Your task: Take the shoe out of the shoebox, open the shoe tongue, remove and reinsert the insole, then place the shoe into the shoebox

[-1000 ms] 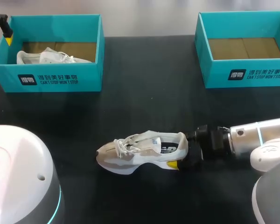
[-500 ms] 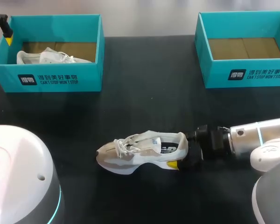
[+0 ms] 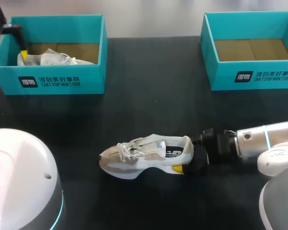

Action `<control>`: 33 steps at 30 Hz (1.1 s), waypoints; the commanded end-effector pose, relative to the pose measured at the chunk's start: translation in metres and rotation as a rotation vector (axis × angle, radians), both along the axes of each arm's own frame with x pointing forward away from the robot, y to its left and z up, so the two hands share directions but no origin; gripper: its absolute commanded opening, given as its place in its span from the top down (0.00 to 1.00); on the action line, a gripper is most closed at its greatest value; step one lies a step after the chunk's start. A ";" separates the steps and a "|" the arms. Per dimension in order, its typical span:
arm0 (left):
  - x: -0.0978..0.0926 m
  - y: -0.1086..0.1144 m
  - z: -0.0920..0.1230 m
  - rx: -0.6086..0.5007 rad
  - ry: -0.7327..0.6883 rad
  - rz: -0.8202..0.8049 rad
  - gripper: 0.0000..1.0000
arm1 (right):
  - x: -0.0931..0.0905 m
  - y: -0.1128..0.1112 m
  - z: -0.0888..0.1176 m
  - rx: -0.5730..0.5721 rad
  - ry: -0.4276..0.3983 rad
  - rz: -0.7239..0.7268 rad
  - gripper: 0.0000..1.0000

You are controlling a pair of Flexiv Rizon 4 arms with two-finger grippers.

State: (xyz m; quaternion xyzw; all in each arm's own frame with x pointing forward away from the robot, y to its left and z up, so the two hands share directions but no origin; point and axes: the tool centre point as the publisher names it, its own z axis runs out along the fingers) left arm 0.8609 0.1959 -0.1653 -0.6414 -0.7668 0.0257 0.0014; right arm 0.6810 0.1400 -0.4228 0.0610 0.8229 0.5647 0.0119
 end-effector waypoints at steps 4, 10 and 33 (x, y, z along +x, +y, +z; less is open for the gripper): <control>-0.060 -0.046 -0.005 0.008 -0.028 0.305 0.00 | -0.001 0.001 0.001 -0.006 0.002 -0.001 1.00; -0.060 -0.046 -0.005 0.008 -0.028 0.305 0.00 | -0.001 0.001 0.001 -0.006 0.002 -0.001 1.00; -0.137 -0.151 -0.017 -0.013 -0.121 1.288 0.00 | -0.001 0.001 0.001 -0.006 0.002 -0.001 1.00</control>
